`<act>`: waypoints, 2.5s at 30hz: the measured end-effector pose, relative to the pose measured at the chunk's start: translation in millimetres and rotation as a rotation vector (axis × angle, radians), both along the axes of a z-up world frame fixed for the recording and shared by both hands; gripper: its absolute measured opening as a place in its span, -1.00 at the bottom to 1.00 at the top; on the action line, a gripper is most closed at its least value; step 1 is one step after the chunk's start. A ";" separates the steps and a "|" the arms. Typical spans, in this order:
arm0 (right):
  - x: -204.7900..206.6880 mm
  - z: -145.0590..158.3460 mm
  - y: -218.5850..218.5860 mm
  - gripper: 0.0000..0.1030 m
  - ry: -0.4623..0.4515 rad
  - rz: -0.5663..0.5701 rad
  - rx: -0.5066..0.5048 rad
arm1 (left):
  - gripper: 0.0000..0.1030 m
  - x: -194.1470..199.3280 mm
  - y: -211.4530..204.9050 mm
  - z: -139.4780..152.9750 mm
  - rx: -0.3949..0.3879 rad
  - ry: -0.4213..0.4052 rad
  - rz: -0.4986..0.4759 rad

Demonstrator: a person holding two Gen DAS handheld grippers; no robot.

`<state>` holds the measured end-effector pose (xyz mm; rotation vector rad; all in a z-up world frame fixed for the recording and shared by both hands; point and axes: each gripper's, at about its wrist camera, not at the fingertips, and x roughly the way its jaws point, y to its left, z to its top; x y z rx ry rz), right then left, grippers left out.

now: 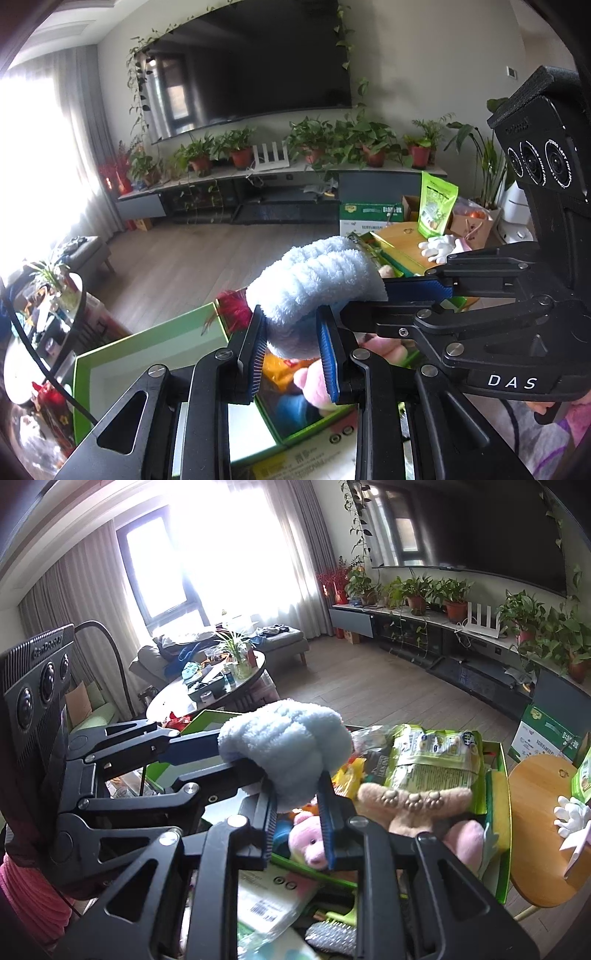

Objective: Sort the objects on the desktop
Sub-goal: 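Carry the blue fuzzy item over the green box and lower it, then open both tools to release the blue fuzzy item into the box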

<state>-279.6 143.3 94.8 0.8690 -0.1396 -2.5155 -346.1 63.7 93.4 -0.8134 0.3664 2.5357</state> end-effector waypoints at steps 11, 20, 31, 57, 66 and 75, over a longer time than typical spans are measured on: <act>-28.2 -20.6 6.3 -0.56 -0.037 -0.016 -0.005 | -0.48 -35.1 9.1 -19.0 -0.031 -0.027 0.001; -45.2 -31.8 16.4 -0.56 -0.053 -0.049 0.002 | -0.48 -62.2 21.4 -31.1 -0.040 -0.048 -0.016; -58.4 -50.1 26.4 -0.56 -0.097 -0.083 0.028 | -0.48 -80.3 40.5 -51.4 -0.085 -0.075 -0.019; -61.8 -53.5 31.7 -0.32 -0.115 -0.134 0.062 | -0.14 -73.2 30.4 -51.1 -0.123 -0.090 0.015; -38.5 -17.1 31.9 -0.32 -0.052 -0.134 0.070 | -0.13 -53.0 34.1 -19.2 -0.073 -0.030 0.006; 5.7 29.0 26.5 -0.30 0.038 -0.109 0.085 | -0.13 -11.8 31.0 20.4 -0.054 0.038 0.002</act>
